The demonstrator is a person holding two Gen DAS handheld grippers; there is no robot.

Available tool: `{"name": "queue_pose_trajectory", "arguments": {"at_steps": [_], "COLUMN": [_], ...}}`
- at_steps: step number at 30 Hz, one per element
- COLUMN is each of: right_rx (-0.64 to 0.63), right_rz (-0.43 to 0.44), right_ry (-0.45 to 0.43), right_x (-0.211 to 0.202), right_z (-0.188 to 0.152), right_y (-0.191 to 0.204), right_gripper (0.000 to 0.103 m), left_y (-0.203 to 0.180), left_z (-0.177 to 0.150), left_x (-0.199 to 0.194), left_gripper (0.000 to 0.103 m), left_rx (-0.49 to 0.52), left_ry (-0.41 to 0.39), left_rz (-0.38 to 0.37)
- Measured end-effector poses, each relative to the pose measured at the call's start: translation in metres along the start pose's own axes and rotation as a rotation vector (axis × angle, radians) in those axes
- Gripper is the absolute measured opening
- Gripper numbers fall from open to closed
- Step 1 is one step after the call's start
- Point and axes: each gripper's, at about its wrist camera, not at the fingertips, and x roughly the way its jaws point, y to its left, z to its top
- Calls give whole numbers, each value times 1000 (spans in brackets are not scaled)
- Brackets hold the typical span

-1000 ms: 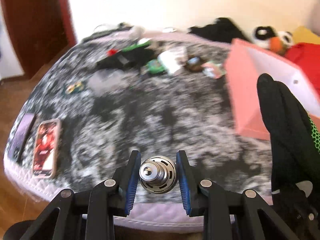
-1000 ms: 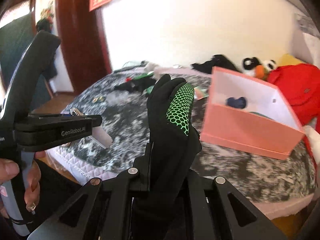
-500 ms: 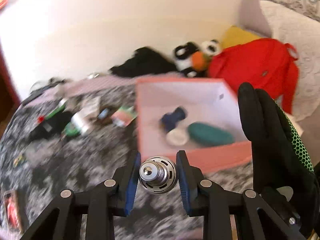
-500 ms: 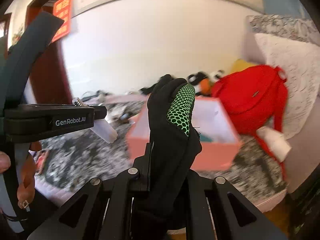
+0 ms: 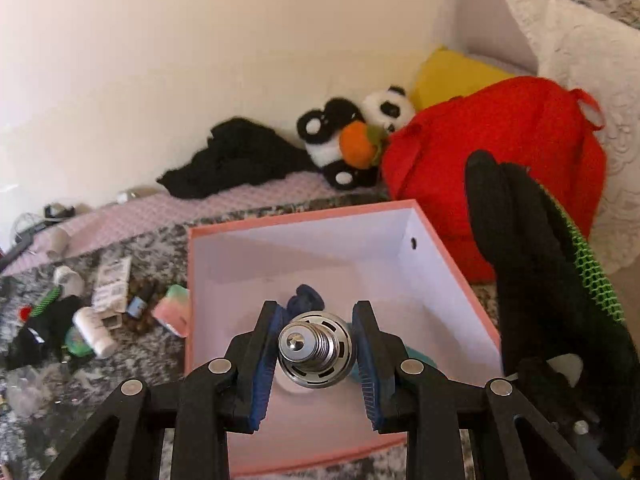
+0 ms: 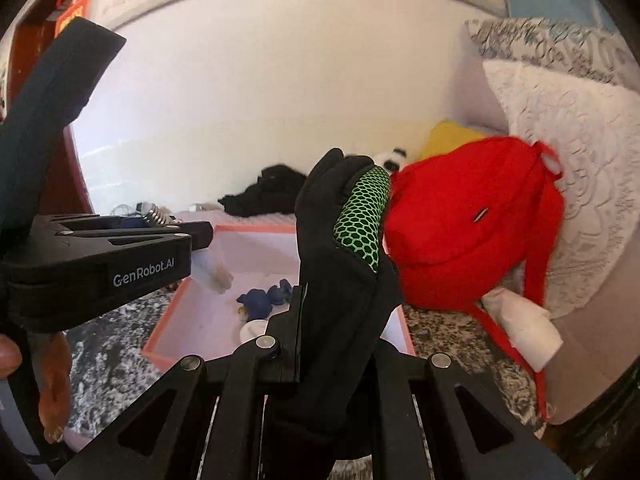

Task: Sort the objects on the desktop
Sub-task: 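Carry the bulb and glove into the pink box and release both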

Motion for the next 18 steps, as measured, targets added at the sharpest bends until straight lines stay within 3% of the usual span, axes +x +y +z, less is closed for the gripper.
{"name": "queue_pose_trajectory", "arguments": {"at_steps": [6, 8, 9, 10, 11, 12, 18], "right_rx": [14, 3, -3, 3, 24, 37, 80], "right_rz": [2, -41, -62, -84, -105, -117, -101], "right_ry": [70, 78, 82, 73, 48, 28, -5], "right_x": [84, 103, 112, 117, 118, 117, 90], "right_z": [9, 10, 10, 11, 11, 11, 19], "right_y": [-9, -10, -11, -12, -16, -18, -14], "right_gripper": [9, 16, 41, 81, 93, 98, 96], "left_y": [12, 16, 18, 20, 22, 23, 38], "left_z": [11, 13, 15, 16, 17, 17, 12], "left_x": [53, 69, 77, 85, 92, 92, 74], "left_gripper": [32, 69, 90, 93, 93, 93, 93], "left_rx": [-13, -17, -19, -22, -23, -17, -28], "left_ry": [14, 16, 17, 18, 19, 25, 46], "left_rz": [25, 34, 39, 43, 46, 43, 13]}}
